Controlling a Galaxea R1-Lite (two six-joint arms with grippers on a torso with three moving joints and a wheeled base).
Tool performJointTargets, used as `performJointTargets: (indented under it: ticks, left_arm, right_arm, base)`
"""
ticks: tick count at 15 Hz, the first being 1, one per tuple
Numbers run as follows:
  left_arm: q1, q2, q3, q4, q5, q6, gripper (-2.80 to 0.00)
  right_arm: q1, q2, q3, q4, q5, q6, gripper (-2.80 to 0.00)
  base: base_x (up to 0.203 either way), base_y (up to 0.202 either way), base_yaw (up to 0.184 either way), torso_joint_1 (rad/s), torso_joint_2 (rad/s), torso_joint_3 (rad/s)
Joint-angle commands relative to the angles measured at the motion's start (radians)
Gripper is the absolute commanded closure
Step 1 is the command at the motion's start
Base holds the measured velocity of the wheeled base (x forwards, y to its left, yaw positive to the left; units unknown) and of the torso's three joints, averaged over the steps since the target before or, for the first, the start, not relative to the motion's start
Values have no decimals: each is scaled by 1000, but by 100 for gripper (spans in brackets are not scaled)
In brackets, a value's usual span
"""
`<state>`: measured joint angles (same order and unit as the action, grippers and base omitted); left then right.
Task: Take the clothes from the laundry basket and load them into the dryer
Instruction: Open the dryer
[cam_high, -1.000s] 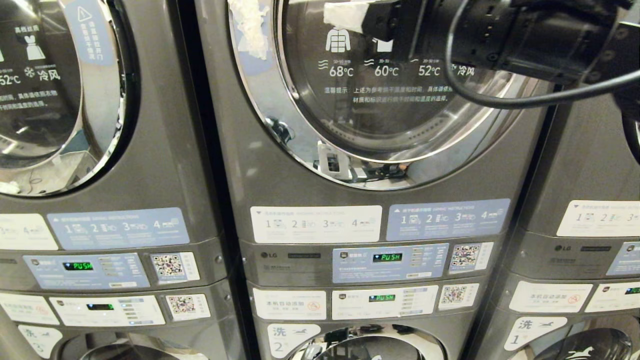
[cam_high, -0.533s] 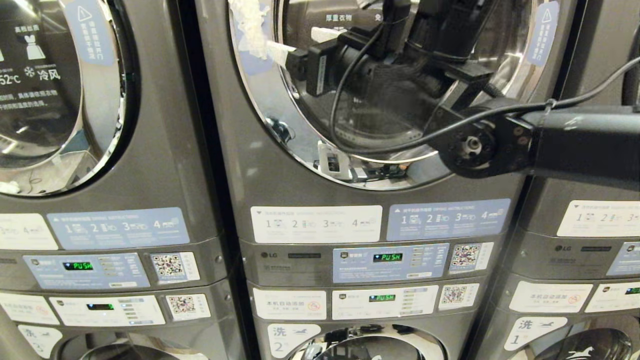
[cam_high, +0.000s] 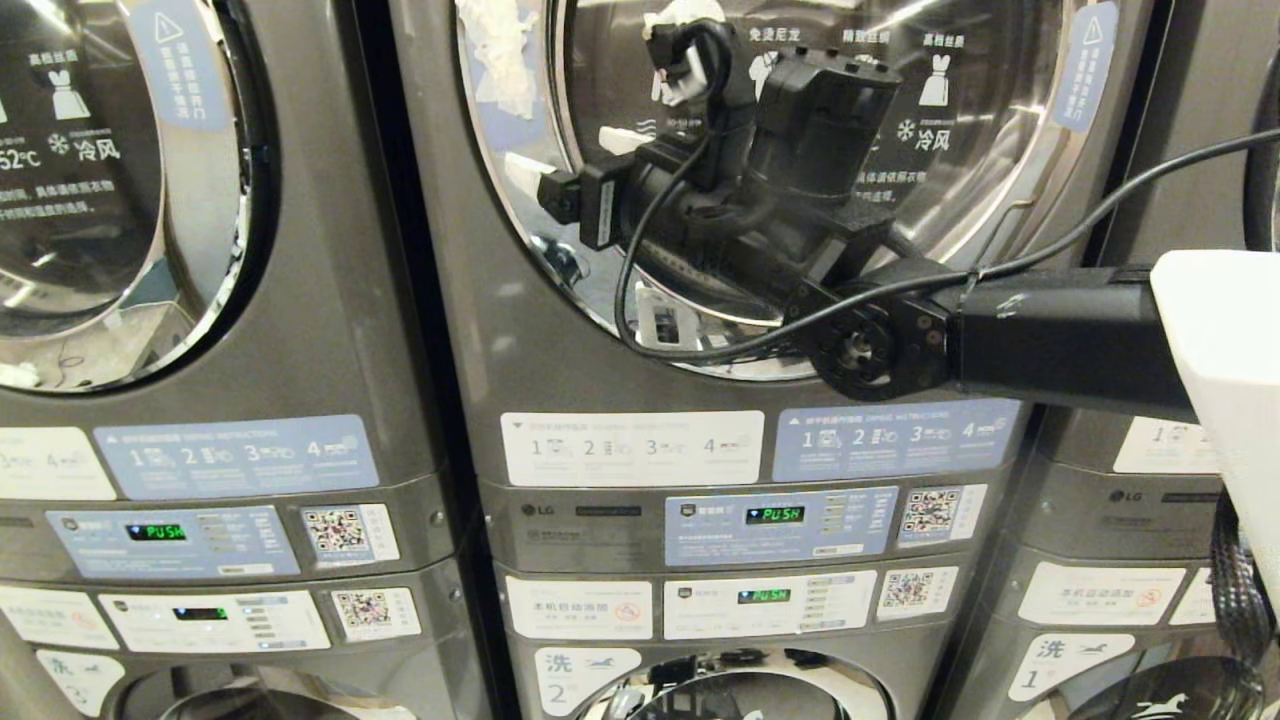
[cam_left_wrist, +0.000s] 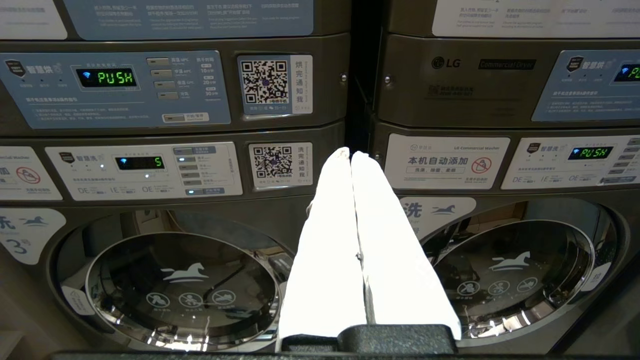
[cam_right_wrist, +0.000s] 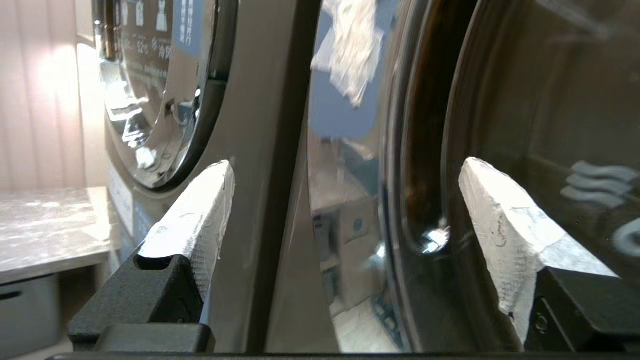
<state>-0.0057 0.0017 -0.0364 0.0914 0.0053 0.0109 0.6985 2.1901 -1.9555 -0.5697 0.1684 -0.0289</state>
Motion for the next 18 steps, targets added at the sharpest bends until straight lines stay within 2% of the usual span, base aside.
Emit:
performJointTargets:
  ticks: [1, 9, 18]
  left_arm:
    - [0, 0, 0, 1, 1, 1, 0]
    - [0, 0, 1, 1, 0, 1, 0]
    - [0, 0, 0, 1, 1, 0, 0]
  right_arm:
    - [3, 3, 0, 1, 4, 5, -280]
    - [-8, -3, -13, 102, 100, 27, -280]
    - [-24, 10, -16, 109, 104, 18, -280]
  base:
    - [0, 0, 0, 0, 0, 0]
    - [0, 0, 0, 0, 0, 0]
    - [0, 0, 0, 0, 0, 0]
